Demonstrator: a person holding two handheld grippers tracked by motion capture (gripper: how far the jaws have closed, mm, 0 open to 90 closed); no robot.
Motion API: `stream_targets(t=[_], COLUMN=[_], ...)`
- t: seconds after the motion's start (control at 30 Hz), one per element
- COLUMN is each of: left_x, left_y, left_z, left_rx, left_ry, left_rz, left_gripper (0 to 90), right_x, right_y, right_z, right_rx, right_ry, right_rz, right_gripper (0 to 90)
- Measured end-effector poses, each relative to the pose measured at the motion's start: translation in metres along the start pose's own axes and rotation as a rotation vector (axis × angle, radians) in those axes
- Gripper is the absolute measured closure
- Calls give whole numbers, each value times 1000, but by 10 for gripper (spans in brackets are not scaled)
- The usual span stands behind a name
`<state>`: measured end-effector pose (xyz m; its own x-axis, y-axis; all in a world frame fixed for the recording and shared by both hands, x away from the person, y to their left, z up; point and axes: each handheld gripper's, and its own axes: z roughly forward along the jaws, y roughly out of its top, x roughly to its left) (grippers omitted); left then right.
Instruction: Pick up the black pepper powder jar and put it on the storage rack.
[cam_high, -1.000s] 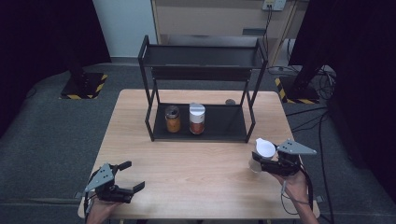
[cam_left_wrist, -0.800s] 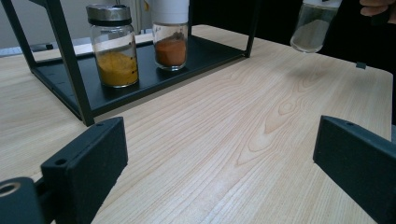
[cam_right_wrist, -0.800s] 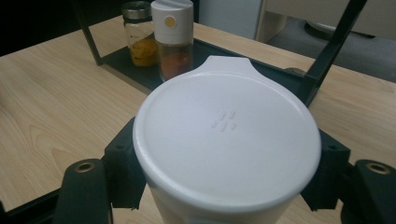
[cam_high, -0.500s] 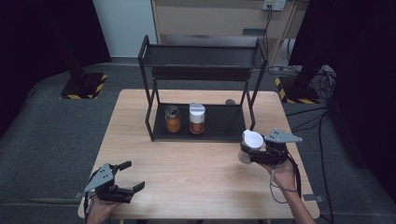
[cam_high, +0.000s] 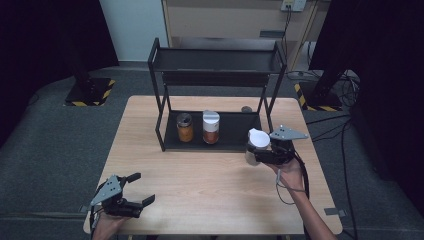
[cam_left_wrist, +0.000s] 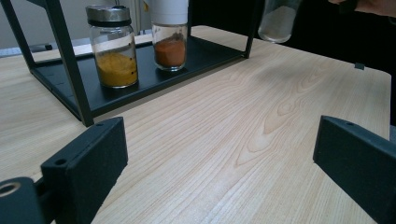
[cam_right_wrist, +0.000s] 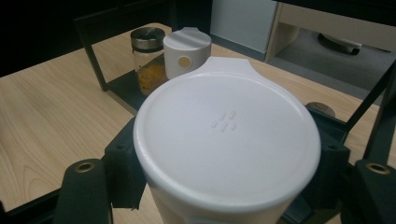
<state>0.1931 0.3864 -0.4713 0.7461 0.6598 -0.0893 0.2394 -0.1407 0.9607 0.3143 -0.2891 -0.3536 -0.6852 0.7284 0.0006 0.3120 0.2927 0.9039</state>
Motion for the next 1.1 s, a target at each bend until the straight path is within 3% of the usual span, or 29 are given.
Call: stream_targets(t=[0.57, 1.1], left_x=[0, 1], left_y=[0, -1], left_z=[0, 0], left_rx=[0, -1], left_ry=[-1, -2], left_rz=[1, -3], left_gripper=[22, 22], right_x=[-1, -12], right_y=[22, 28], right_z=[47, 85], right_rx=[13, 36], right_ry=[-52, -81], right_rz=[-6, 15], right_gripper=[306, 306])
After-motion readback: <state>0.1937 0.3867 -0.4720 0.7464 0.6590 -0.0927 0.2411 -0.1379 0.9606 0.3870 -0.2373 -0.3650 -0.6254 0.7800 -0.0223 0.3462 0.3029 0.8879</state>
